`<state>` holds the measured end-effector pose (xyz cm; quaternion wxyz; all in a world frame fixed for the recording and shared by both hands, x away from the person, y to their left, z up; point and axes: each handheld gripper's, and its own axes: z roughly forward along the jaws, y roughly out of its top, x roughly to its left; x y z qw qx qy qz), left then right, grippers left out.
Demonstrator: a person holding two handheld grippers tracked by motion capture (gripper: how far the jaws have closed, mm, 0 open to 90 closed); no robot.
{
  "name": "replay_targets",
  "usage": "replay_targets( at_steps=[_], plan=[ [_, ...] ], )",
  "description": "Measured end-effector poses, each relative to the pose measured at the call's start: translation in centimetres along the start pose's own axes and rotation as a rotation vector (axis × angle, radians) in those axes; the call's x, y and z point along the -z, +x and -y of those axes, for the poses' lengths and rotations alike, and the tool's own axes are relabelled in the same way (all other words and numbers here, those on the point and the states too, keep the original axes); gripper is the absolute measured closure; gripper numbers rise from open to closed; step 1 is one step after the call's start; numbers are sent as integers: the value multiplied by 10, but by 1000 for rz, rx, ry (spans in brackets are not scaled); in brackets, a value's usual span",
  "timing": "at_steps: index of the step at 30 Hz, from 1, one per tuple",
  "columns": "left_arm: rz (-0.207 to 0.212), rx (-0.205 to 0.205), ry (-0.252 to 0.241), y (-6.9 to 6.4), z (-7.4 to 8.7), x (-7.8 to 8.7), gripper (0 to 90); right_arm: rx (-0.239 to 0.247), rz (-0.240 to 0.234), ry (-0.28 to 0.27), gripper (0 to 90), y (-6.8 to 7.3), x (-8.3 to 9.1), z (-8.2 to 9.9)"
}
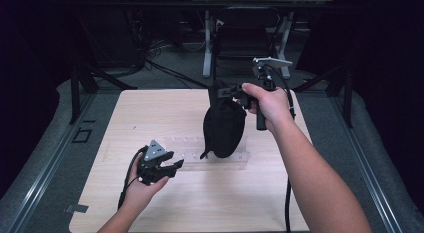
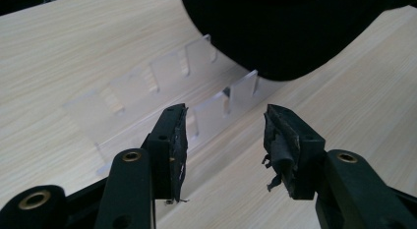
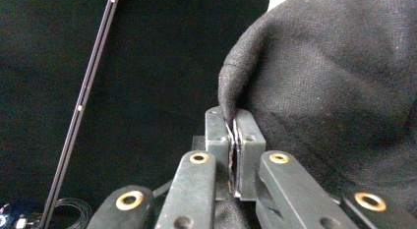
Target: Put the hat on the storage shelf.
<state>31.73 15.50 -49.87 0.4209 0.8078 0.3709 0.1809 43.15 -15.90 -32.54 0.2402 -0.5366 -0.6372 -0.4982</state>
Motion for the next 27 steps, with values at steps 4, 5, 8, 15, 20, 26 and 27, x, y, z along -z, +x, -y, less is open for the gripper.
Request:
replay_targets(
  at_steps=[4,5,8,15,20,26,27],
  plan=[
    [14,-19,-7,-8,-8,-3,515,0,0,-4,874,0,0,0],
    [18,-23,-13,-11,-11,-4,515,0,-1,-4,874,0,0,0],
    [29,-38,-18,-17,-17,-4,516,0,-2,-7,874,-1,-1,0],
    [57,-81,-51,-34,-33,-3,522,4,-8,-11,869,-1,-2,0],
    [76,-111,-58,-45,-42,-4,531,6,-6,-13,868,0,-2,0],
    [66,-146,-43,-52,-49,-12,653,3,-11,-12,865,1,-4,-1],
    [62,-151,-41,-52,-49,-13,681,4,-11,-11,865,1,-5,-1]
  ],
)
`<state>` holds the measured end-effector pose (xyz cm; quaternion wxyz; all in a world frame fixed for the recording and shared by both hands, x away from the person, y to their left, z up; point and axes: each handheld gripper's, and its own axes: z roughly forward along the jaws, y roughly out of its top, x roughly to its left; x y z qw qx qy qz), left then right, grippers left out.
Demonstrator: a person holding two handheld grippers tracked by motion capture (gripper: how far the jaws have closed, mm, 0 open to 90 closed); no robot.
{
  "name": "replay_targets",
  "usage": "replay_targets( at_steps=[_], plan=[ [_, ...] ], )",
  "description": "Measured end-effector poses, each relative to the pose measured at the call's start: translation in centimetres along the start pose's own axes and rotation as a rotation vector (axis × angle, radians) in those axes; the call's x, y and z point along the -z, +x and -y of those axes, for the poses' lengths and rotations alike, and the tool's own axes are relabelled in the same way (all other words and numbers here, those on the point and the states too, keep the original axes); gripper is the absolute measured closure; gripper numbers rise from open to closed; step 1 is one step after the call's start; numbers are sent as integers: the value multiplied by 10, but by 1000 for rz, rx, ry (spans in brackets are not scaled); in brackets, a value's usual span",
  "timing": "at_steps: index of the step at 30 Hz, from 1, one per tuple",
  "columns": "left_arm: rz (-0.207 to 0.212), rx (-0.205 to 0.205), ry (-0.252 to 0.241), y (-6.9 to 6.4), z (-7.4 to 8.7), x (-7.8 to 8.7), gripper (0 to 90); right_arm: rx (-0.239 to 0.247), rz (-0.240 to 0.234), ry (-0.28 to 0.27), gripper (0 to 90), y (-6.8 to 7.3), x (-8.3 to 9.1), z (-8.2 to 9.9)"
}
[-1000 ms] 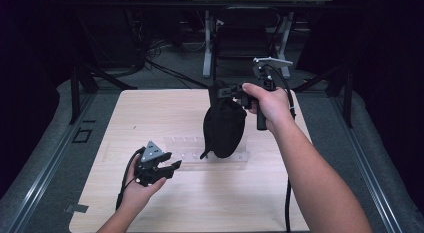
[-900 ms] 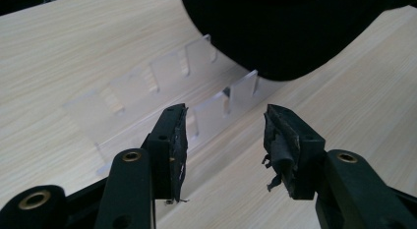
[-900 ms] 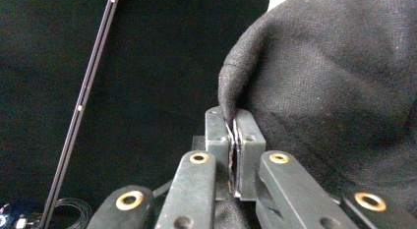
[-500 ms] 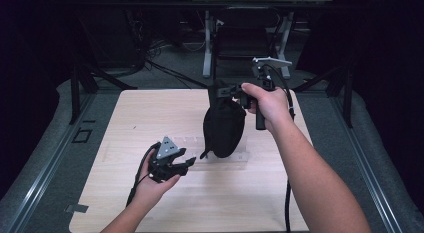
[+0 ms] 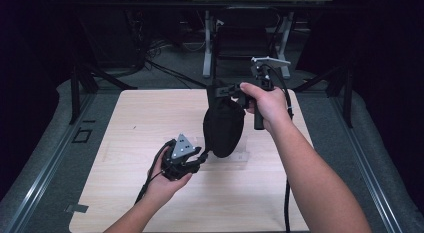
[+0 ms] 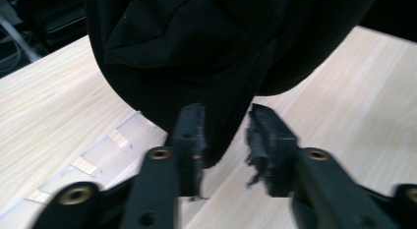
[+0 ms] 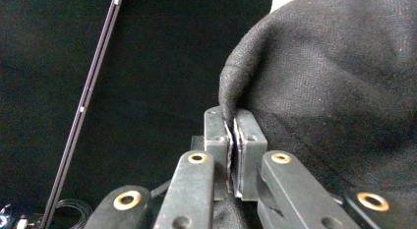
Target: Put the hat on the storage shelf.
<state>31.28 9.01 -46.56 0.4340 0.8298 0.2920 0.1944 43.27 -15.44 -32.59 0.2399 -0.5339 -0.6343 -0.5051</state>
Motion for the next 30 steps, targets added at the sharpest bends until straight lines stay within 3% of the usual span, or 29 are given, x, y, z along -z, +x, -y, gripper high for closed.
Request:
replay_targets(
  at_steps=[3,8,13,16,24,30],
  plan=[
    [4,-7,-1,-1,0,-1,787,7,2,4,865,1,-1,0],
    [-25,-60,5,-5,0,-1,819,14,7,2,844,3,-1,2],
    [-36,-74,-6,-3,2,1,835,19,0,-14,797,4,1,1],
    [-55,-106,-5,-5,3,2,841,31,-4,-15,759,8,1,1],
    [-92,-108,-4,0,7,7,851,79,-12,-43,744,24,10,-1],
    [-90,-78,7,9,19,9,848,77,15,-46,748,21,16,-1]
  ],
)
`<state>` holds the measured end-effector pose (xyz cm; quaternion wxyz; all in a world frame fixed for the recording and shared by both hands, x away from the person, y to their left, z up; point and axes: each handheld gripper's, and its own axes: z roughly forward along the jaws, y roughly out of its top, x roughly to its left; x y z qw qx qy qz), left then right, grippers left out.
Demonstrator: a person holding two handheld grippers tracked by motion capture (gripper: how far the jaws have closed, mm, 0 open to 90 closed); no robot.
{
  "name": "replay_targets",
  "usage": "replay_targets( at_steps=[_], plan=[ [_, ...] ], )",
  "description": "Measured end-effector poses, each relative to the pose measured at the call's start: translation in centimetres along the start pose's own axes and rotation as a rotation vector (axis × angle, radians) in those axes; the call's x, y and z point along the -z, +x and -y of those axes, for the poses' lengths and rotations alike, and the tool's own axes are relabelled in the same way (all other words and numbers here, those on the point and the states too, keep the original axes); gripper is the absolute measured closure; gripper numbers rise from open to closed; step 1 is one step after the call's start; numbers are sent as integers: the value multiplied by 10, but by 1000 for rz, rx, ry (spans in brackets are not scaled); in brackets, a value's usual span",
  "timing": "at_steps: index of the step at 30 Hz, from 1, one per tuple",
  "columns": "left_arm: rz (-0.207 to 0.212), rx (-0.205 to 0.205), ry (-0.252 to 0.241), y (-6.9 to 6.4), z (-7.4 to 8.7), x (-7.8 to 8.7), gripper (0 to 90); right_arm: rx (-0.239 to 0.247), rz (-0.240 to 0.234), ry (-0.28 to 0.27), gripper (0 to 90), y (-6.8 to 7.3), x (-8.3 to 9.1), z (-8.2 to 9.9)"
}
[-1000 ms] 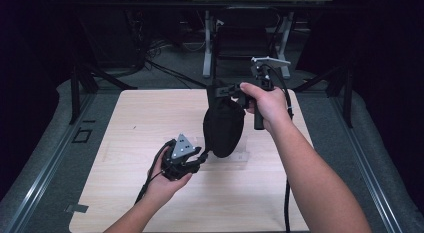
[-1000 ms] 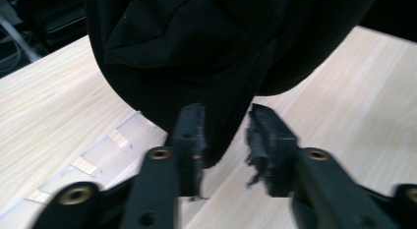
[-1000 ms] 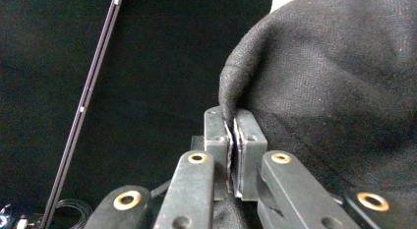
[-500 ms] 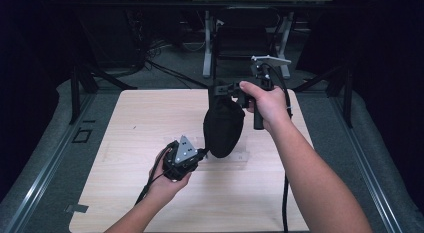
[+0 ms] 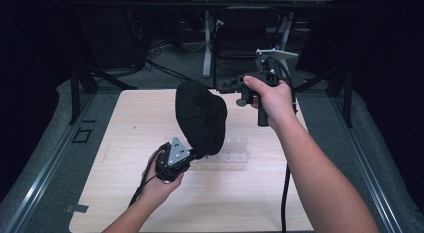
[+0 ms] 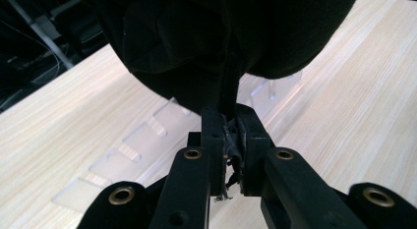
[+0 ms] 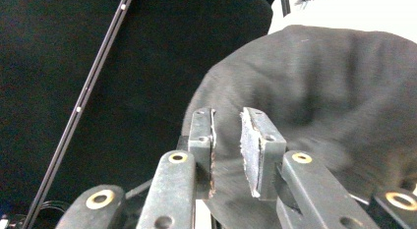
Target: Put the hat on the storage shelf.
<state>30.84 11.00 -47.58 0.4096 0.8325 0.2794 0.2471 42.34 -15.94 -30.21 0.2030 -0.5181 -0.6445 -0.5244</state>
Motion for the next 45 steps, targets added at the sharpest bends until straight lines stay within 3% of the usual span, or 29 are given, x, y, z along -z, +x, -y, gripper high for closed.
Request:
replay_targets(
  at_steps=[7,11,17,22,28,31,34,39,40,45],
  plan=[
    [-1,50,42,6,21,-6,836,-6,34,2,746,-9,4,3],
    [8,94,33,10,34,-7,830,-12,38,-1,741,-12,8,4],
    [9,75,56,7,44,-6,809,-3,66,-7,737,-16,17,8],
    [-15,99,57,10,53,-1,708,16,113,-8,732,-18,26,12],
    [-32,132,50,20,59,9,631,19,138,-19,730,-20,35,13],
    [-42,144,54,24,64,13,550,21,148,-21,729,-20,38,14],
    [-47,191,69,31,73,19,517,51,198,-24,715,-19,44,17],
    [-64,211,70,36,81,27,482,89,255,-23,700,-18,50,24],
    [-72,224,68,39,86,30,476,114,290,-14,688,-19,54,28],
    [-91,259,63,46,95,32,473,168,344,-23,671,-21,62,39]
  ],
)
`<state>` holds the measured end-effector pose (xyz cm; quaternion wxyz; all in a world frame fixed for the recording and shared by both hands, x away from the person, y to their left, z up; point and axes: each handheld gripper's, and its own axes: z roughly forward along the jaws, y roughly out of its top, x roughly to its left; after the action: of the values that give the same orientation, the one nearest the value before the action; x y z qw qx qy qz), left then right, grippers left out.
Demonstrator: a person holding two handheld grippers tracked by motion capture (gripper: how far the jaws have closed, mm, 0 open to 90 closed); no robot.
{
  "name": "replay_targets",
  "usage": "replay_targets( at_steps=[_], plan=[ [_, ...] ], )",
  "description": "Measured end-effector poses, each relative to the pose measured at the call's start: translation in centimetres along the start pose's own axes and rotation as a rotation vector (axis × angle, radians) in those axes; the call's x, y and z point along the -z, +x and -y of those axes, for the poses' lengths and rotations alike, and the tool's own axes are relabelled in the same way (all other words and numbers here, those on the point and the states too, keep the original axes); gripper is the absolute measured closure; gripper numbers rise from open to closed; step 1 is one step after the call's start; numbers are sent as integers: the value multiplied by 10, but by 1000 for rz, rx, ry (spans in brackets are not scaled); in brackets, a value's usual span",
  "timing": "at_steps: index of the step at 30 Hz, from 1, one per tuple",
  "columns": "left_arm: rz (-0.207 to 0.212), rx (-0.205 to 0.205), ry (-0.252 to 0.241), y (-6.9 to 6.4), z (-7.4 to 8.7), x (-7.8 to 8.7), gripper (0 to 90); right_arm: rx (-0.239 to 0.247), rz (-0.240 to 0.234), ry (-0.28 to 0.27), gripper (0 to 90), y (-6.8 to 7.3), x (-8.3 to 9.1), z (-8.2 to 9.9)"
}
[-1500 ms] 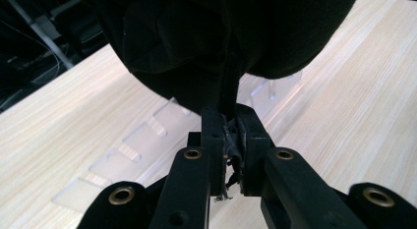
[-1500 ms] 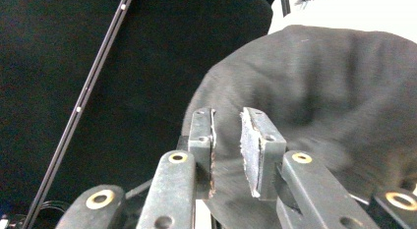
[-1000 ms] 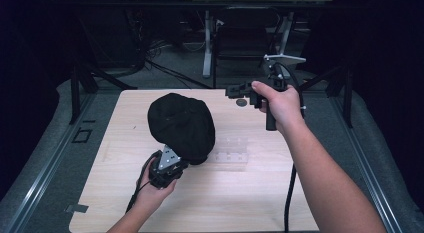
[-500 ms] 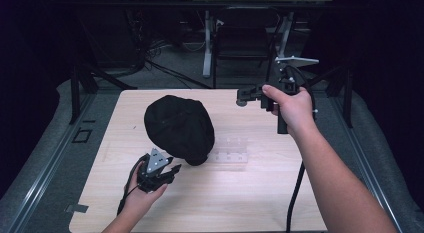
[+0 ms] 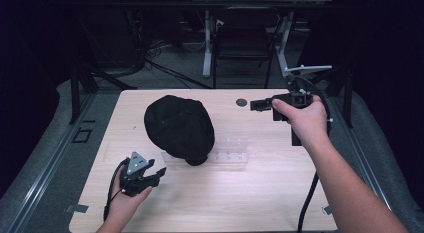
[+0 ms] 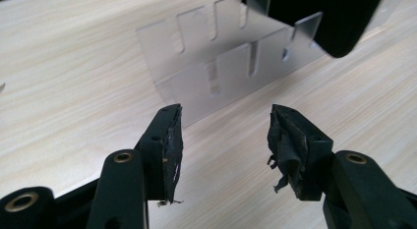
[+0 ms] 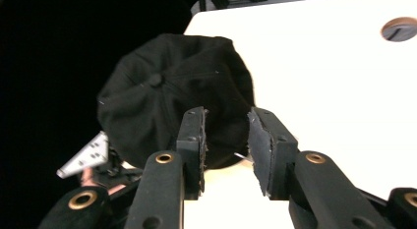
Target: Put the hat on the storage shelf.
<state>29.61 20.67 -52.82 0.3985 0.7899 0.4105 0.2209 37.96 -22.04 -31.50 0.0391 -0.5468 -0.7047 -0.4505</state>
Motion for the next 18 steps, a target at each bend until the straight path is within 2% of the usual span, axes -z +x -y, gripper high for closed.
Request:
replay_targets(
  at_steps=[4,6,9,14,15,18],
  plan=[
    [-10,20,18,7,6,-2,473,27,18,-30,674,-2,6,10],
    [-11,29,11,7,7,-2,473,36,25,-30,674,-3,7,12],
    [-10,31,15,9,8,-2,473,59,57,-48,667,-7,10,23],
    [-11,39,13,11,10,-2,473,80,86,-34,650,-12,9,35],
    [-10,39,12,11,10,-2,472,106,122,-21,646,-14,8,43],
    [-14,40,15,14,12,-2,472,118,148,-7,638,-16,8,52]
  ],
)
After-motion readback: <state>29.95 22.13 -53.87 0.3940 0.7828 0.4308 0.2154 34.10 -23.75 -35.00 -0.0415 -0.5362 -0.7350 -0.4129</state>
